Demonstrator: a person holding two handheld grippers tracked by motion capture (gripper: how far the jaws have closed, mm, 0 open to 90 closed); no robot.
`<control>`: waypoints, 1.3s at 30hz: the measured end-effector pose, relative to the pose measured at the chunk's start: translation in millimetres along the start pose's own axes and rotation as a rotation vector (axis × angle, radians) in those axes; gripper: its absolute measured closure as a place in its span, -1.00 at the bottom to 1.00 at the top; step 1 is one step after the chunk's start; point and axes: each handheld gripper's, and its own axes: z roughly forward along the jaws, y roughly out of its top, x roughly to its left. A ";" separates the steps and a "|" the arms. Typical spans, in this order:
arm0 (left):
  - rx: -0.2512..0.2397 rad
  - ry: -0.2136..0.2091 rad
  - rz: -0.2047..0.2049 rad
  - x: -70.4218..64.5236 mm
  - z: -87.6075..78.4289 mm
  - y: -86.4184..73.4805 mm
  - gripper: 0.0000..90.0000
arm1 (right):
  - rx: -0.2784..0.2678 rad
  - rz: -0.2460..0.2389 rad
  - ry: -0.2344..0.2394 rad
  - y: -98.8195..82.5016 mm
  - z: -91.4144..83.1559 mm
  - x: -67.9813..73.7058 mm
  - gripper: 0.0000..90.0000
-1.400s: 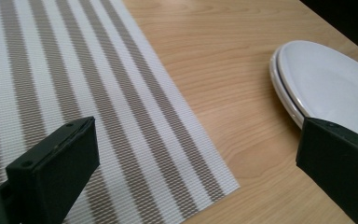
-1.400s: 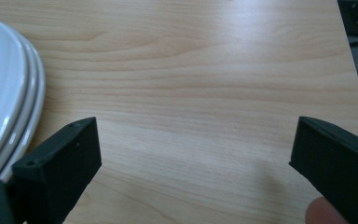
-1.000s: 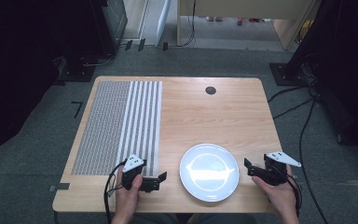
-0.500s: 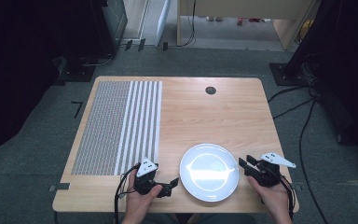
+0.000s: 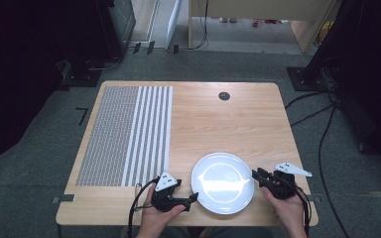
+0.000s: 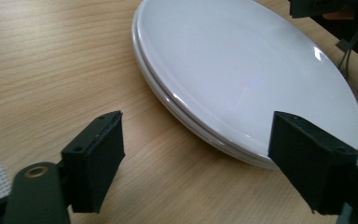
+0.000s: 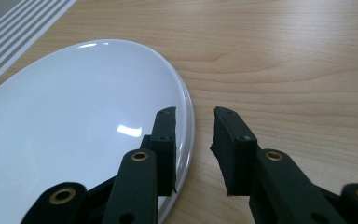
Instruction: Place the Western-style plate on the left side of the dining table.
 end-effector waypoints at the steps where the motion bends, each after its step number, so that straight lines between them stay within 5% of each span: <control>1: 0.002 -0.003 0.003 -0.7 0.7 -0.3 -0.46 | 0.007 0.005 0.015 0.0 0.3 -0.2 0.61; 4: 0.000 -0.006 0.005 -3.0 1.8 -0.1 -0.13 | 0.012 0.012 0.032 -0.8 1.5 0.3 0.67; 7: 0.004 -0.022 0.002 -3.4 2.3 -0.3 -0.04 | 0.010 0.011 0.033 -1.7 2.9 0.5 0.72; 23: 0.017 -0.072 -0.063 0.8 8.2 1.8 0.02 | 0.014 0.059 0.081 -6.3 8.2 -2.0 0.88; 39: 0.019 -0.056 -0.072 6.3 1.9 6.8 0.03 | 0.024 0.114 0.133 -6.9 10.0 -1.8 0.89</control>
